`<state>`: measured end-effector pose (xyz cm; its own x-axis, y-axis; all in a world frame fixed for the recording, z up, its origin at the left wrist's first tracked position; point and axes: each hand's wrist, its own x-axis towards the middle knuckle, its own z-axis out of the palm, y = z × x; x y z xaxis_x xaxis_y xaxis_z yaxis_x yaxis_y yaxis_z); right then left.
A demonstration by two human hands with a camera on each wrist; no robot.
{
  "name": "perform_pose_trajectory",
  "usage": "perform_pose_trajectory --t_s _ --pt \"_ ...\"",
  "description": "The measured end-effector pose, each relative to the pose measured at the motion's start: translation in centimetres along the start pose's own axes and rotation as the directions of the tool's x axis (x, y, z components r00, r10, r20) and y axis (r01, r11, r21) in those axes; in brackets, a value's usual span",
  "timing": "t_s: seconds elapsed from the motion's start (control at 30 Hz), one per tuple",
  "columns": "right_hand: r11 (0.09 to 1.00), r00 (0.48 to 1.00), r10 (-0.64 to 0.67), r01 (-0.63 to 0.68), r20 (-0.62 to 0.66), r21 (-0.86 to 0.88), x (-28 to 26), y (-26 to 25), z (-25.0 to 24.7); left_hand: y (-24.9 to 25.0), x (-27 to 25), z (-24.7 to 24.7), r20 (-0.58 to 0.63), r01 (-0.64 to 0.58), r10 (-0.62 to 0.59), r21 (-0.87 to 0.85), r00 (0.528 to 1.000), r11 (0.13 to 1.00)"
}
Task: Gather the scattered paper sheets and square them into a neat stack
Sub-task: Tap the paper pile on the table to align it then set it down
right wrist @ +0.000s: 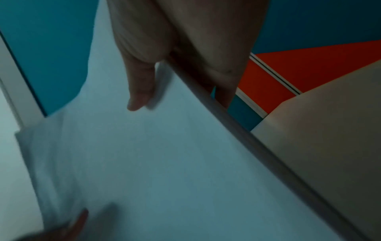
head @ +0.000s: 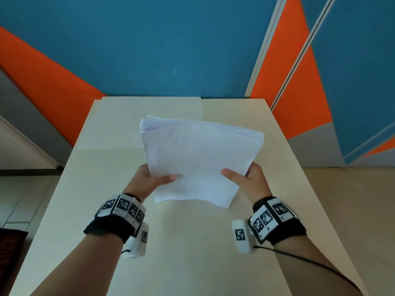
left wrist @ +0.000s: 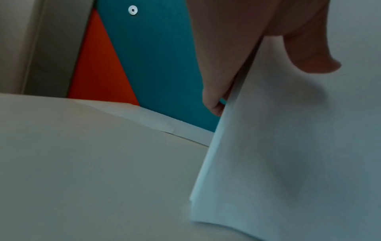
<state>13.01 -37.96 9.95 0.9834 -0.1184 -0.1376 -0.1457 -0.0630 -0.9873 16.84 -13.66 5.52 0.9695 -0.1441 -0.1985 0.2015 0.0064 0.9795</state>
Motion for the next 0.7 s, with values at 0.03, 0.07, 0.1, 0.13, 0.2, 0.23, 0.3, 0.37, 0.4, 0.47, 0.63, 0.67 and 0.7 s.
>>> perform_pose_trajectory --t_s 0.03,0.07,0.1,0.13,0.2,0.23,0.3,0.37,0.4,0.47,0.63,0.67,0.7 --pt "0.999 0.999 -0.035 0.035 -0.021 0.005 0.1 0.0 -0.2 0.0 0.0 -0.1 0.000 -0.011 0.011 -0.009 1.000 1.000" --pt "0.996 0.996 -0.076 0.078 -0.050 0.036 0.1 -0.2 -0.3 0.3 0.0 0.0 -0.015 -0.034 0.034 -0.026 0.999 0.999" --pt "0.986 0.989 -0.125 0.132 -0.073 0.105 0.0 -0.7 -0.3 0.9 -0.2 0.2 -0.040 -0.072 0.069 -0.055 0.997 0.996" --pt "0.964 0.981 -0.171 0.186 -0.095 0.188 -0.2 -1.2 -0.2 1.6 -0.4 0.4 -0.065 -0.118 0.112 -0.084 0.992 0.989" --pt "0.900 0.962 -0.236 0.270 -0.138 0.342 -0.7 -2.7 0.3 3.0 -1.1 1.0 -0.114 -0.221 0.206 -0.134 0.972 0.966" --pt "0.879 0.952 -0.249 0.300 -0.179 0.372 -0.9 -3.3 0.7 3.7 -1.4 1.4 -0.147 -0.268 0.245 -0.162 0.958 0.950" --pt "0.889 0.914 -0.263 0.354 -0.309 0.292 -0.8 -3.9 1.4 5.0 -1.6 1.8 -0.233 -0.316 0.264 -0.224 0.936 0.922" --pt "0.906 0.877 -0.251 0.362 -0.409 0.220 -0.5 -4.1 2.0 6.1 -1.7 2.2 -0.284 -0.348 0.277 -0.239 0.918 0.907" --pt "0.910 0.871 -0.221 0.346 -0.438 0.229 -0.4 -4.3 2.2 6.7 -1.8 2.5 -0.296 -0.371 0.300 -0.222 0.907 0.902" --pt "0.917 0.857 -0.195 0.332 -0.478 0.222 -0.2 -4.3 2.6 7.1 -1.8 2.8 -0.301 -0.406 0.346 -0.165 0.889 0.899" --pt "0.913 0.840 -0.295 0.388 -0.455 0.124 -0.4 -4.1 2.0 5.3 -1.6 1.7 -0.139 -0.378 0.366 -0.067 0.920 0.924" --pt "0.909 0.855 -0.328 0.401 -0.402 0.111 -0.6 -4.0 1.6 4.7 -1.4 1.3 -0.117 -0.339 0.329 -0.079 0.937 0.937" --pt "0.906 0.881 -0.344 0.402 -0.326 0.131 -0.7 -3.6 1.0 4.1 -1.3 0.9 -0.079 -0.296 0.289 -0.102 0.954 0.950"
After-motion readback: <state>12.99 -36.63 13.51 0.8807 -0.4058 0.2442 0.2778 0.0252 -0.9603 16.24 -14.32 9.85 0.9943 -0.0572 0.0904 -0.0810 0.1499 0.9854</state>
